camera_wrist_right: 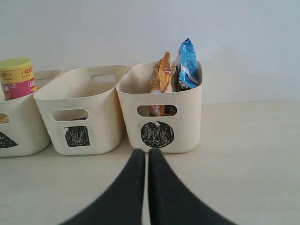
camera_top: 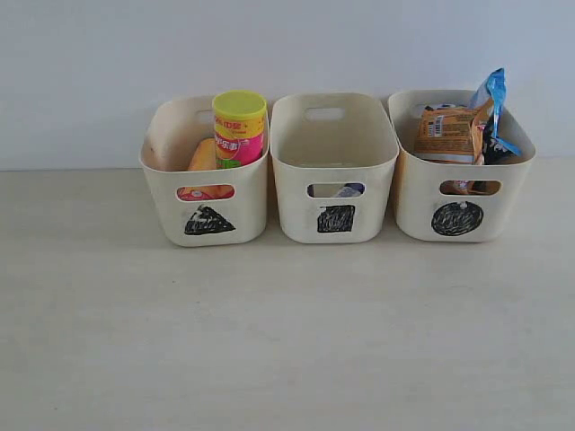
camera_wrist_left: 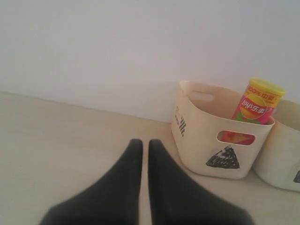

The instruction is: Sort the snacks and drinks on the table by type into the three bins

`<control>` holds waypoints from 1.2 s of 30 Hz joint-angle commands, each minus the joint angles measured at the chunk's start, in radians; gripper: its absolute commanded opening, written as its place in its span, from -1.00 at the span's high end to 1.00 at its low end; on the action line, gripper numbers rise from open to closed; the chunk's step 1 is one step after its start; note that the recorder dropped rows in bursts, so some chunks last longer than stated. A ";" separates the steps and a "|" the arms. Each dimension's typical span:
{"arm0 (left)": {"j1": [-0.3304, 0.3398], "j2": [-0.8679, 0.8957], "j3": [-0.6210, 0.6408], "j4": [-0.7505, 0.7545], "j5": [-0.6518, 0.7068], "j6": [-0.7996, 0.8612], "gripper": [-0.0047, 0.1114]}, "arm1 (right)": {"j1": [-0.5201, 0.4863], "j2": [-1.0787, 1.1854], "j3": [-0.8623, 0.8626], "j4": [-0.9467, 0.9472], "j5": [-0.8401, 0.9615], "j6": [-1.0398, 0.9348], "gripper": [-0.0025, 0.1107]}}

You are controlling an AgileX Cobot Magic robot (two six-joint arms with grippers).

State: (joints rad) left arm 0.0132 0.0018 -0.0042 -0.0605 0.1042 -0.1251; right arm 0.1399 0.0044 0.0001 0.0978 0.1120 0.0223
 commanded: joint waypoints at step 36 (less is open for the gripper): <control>0.004 -0.002 0.004 0.035 0.187 0.055 0.85 | -0.003 -0.004 0.000 0.000 -0.003 -0.002 0.96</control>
State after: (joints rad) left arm 0.0132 0.0018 -0.0036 -0.0272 0.2881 -0.0758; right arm 0.1399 0.0044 0.0001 0.0978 0.1133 0.0223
